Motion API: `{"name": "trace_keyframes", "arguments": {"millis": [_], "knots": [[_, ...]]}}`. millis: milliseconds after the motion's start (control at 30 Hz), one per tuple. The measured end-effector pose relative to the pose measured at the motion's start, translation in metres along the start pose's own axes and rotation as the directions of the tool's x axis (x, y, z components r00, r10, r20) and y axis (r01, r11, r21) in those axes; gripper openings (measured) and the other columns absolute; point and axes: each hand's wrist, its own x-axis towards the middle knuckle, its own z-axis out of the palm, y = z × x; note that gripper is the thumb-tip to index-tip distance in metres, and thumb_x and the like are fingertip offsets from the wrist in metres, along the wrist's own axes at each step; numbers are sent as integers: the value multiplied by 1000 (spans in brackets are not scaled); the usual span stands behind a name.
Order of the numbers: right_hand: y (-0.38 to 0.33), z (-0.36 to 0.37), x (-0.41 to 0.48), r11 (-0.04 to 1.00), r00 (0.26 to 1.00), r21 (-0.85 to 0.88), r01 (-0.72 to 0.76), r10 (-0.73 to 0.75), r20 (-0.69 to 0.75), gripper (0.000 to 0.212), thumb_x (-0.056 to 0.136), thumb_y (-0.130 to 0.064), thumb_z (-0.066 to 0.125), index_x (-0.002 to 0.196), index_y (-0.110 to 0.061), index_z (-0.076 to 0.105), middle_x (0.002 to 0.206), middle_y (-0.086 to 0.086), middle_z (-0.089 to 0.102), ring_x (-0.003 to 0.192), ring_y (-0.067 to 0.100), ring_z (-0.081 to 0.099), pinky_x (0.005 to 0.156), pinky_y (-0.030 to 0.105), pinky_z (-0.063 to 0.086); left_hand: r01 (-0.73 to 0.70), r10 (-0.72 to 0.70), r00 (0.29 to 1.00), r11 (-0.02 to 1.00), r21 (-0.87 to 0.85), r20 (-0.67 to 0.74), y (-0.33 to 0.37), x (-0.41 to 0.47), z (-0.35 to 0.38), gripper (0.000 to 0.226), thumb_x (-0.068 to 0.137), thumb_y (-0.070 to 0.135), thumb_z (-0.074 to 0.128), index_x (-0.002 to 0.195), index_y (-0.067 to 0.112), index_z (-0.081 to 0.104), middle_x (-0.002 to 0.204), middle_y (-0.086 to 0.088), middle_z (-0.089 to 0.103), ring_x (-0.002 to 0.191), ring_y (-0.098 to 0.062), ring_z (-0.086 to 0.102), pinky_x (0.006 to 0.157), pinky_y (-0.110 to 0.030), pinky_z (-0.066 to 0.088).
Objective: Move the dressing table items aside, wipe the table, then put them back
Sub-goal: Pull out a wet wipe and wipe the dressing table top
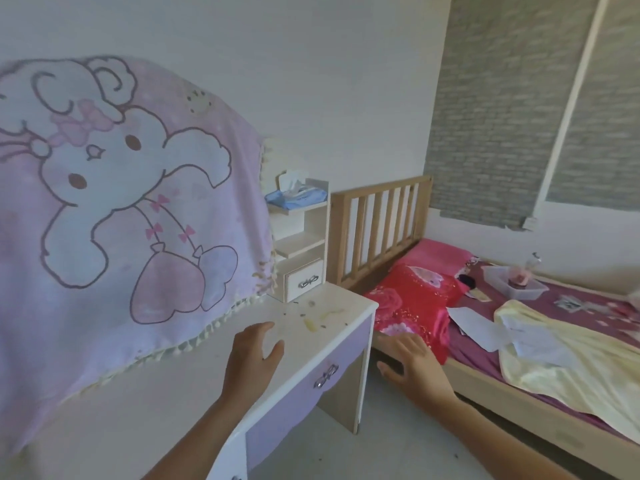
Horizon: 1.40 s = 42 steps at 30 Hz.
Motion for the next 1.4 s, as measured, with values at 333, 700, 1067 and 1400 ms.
{"name": "trace_keyframes", "arguments": {"millis": [333,700,1067,1400], "knots": [[76,4,152,975,970,-22,222,-223,-93,38,67,-37,63,98,-16,68,86,-1,69,82,22,67,61,33,56,49,-54,995,997,-58,-86,30,116,86,36,89,17,57,125,10,52,127,-4,54,122,-18,43,96,-25,34],[112,59,309,945,944,-23,327,-327,-30,31,84,-27,63,112,-14,63,114,4,63,111,24,54,97,37,41,107,-113,978,993,-45,-174,-25,254,126,35,87,16,61,121,9,56,121,-6,57,116,-26,49,97,-39,43],[175,116,403,960,960,-27,279,-280,-26,27,75,-21,71,101,-13,66,99,3,68,96,24,63,83,39,54,70,-61,979,997,39,-193,-60,347,183,46,83,39,53,116,8,59,118,-2,56,118,-23,44,90,-30,39],[222,147,502,934,947,161,318,-306,-94,31,69,-24,72,99,-16,69,97,-1,70,90,21,67,75,41,58,21,81,937,958,286,-340,-50,420,223,57,75,45,36,106,8,65,111,-7,62,106,-12,36,93,-25,33]]}}
